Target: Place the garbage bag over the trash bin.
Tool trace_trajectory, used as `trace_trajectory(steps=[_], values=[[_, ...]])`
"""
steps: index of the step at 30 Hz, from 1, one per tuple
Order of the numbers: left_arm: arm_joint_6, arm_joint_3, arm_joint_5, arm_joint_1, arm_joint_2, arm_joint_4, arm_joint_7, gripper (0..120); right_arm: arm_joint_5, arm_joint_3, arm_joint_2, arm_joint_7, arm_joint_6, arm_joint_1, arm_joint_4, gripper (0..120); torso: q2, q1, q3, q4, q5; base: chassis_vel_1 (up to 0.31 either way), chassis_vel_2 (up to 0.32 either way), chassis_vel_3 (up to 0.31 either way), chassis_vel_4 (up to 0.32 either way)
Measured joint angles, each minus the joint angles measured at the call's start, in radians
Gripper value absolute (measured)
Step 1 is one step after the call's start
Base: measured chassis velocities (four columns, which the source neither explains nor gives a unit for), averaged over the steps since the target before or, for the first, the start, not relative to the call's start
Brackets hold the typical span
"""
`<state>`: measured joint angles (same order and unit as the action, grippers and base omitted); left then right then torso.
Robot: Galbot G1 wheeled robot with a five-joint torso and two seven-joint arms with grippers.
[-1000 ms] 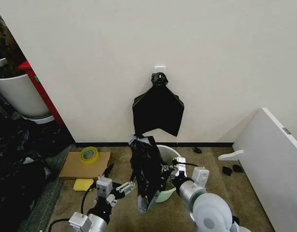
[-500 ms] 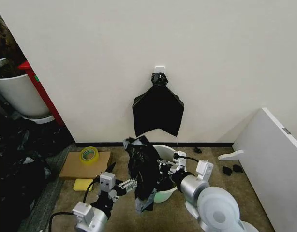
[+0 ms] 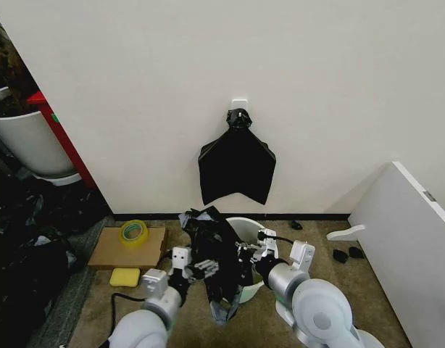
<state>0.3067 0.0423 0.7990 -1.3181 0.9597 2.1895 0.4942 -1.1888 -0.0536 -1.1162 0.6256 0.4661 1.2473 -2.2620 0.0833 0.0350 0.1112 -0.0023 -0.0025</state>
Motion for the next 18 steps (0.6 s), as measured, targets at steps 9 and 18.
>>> trace_trajectory(steps=[9,18], values=[[0.132,0.027,0.046,0.041,0.042,-0.003,0.187,100,0.014,-0.003,-0.001,0.0,0.0,0.01,0.009,0,0.0,0.0,0.0,0.0001,0.0001,0.0,0.0,0.0,0.0],[0.101,0.03,0.052,0.055,0.075,-0.038,0.152,100,0.016,0.001,-0.002,0.001,0.0,0.006,0.008,0,0.0,0.0,0.0,0.0001,0.0,0.0,0.0,0.0,0.0]])
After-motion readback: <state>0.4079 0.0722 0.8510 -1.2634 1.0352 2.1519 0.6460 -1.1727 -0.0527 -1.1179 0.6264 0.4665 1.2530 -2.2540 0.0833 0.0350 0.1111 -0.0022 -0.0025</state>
